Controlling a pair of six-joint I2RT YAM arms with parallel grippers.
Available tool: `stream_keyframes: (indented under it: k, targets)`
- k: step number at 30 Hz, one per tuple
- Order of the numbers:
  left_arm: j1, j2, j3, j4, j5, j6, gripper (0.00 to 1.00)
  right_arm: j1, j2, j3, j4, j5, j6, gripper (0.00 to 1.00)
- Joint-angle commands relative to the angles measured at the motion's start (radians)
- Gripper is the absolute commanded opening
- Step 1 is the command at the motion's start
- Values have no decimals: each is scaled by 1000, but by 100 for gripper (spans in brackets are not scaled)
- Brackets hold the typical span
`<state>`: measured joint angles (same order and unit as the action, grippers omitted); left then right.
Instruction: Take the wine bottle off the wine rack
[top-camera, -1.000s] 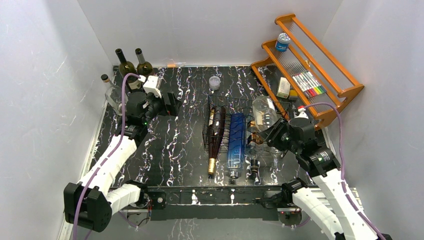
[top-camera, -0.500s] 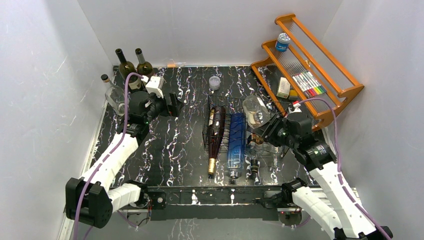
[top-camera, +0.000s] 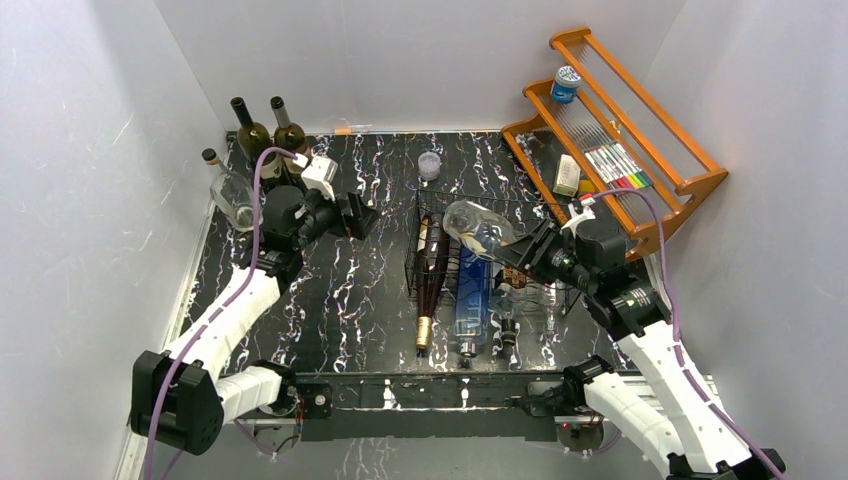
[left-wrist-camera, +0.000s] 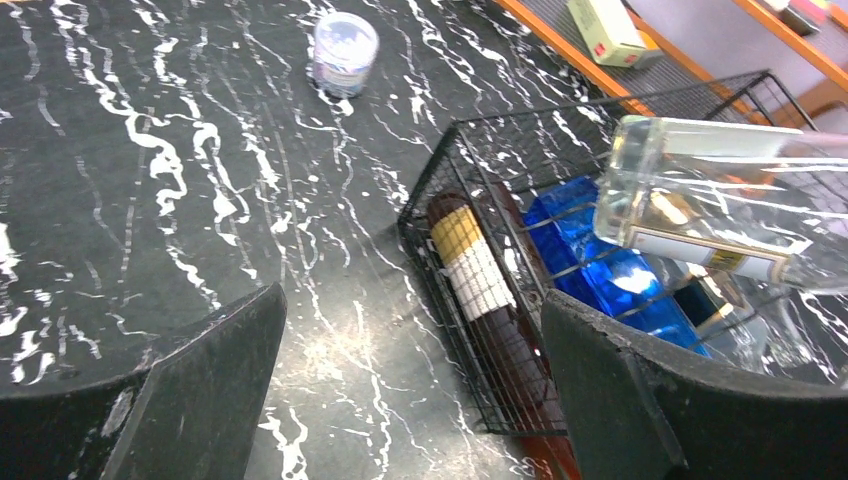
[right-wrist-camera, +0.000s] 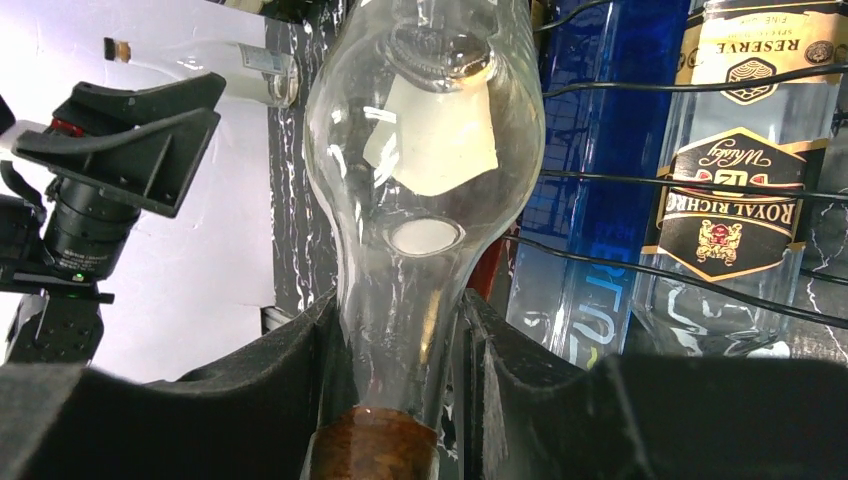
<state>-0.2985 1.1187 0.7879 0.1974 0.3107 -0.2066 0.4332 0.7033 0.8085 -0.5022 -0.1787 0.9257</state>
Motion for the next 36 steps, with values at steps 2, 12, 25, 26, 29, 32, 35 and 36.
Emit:
stream_keyframes:
  k: [2, 12, 25, 26, 29, 32, 35, 36]
  targets:
    - [-29, -1, -13, 76, 100, -21, 98, 3, -19, 62, 243, -39, 26, 0]
    - [-37, 0, -31, 212, 305, -149, 98, 4, -21, 26, 249, -107, 9, 0]
    - [-237, -83, 5, 67, 222, -180, 98, 4, -28, -4, 345, -181, 71, 0]
    - [-251, -75, 10, 64, 212, -187, 98, 3, -32, -4, 346, -181, 76, 0]
    - [-287, -49, 29, 67, 194, -194, 98, 3, -40, -3, 351, -167, 90, 0]
    - [-304, -31, 65, 39, 159, -192, 98, 4, -47, 0, 368, -153, 103, 0]
    - [-305, -43, 109, -24, 95, -185, 98, 3, -47, 24, 370, -141, 108, 0]
    - [-304, -59, 115, -35, 70, -181, 98, 4, -46, 34, 368, -139, 103, 0]
